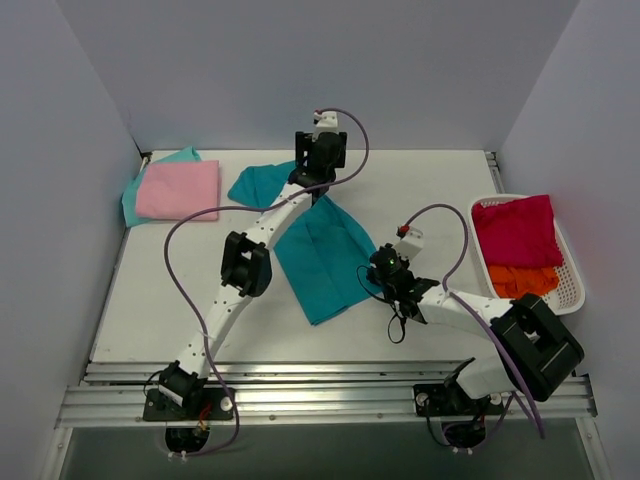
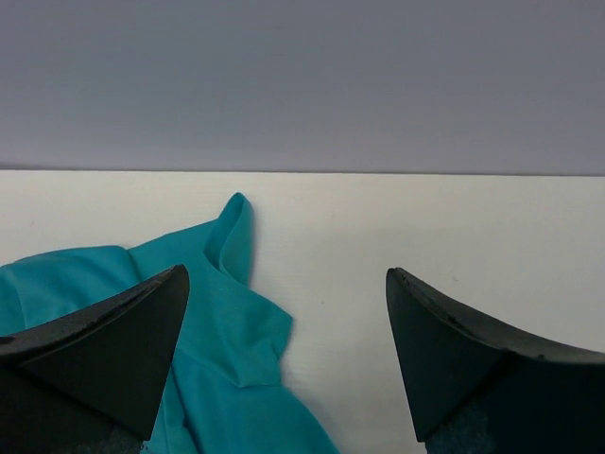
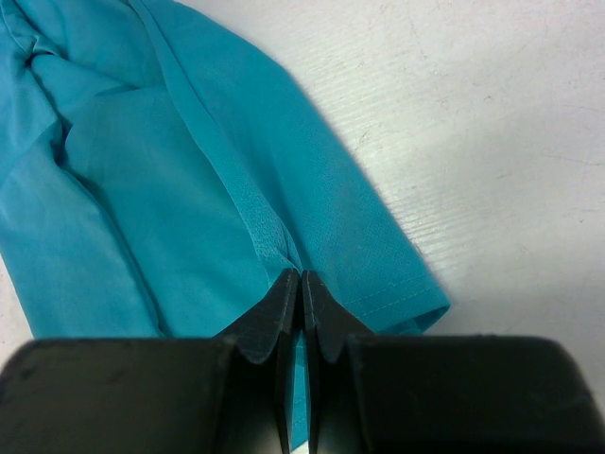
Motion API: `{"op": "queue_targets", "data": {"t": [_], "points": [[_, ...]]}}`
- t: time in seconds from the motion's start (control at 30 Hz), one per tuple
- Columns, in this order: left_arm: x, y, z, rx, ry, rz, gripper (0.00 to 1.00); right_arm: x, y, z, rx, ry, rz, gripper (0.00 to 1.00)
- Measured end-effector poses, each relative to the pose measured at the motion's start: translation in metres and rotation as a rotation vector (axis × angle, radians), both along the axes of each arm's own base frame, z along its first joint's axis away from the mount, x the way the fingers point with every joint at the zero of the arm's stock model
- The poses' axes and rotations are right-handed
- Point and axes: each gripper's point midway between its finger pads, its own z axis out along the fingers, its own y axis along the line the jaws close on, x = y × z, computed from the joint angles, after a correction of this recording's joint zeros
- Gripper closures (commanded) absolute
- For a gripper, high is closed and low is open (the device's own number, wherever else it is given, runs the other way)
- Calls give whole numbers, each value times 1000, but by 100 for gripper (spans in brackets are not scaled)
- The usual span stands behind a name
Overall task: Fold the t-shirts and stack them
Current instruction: Flatten the tshirt out
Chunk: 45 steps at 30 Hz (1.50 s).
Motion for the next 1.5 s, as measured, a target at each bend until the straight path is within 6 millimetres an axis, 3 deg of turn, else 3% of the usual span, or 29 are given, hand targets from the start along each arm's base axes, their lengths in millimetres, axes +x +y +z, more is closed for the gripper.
{"op": "queue_targets", "data": {"t": [0.4,0.73,0.77,0.87,0.97,1.07,1.1,1.2,1.23,1.33,1.5], "points": [[14,54,-46,59,141,29,0,-3,-2,-4,-3,9,4,100],[4,52,-87,-7,307,-90,1,-4,1,-5,5,16,19,100],[2,52,-92,-13,325,-99,13,-4,2,-5,7,16,22,100],[-2,51,-103,-29,362,-120,24,-4,3,-4,12,15,26,100],[-3,50,-110,-42,382,-138,29,-4,4,-4,15,16,30,100],[-4,48,-113,-60,393,-149,52,-5,4,-5,15,18,31,100],[-4,47,-114,-64,396,-152,67,-5,4,-5,15,19,31,100],[-4,45,-112,-74,399,-166,81,-6,3,-6,15,20,30,100],[-4,44,-112,-78,398,-170,92,-6,3,-7,16,20,30,100],[-4,42,-110,-88,397,-184,98,-7,2,-8,15,23,30,100],[-4,41,-110,-97,403,-204,98,-6,3,-7,19,16,30,100]]}}
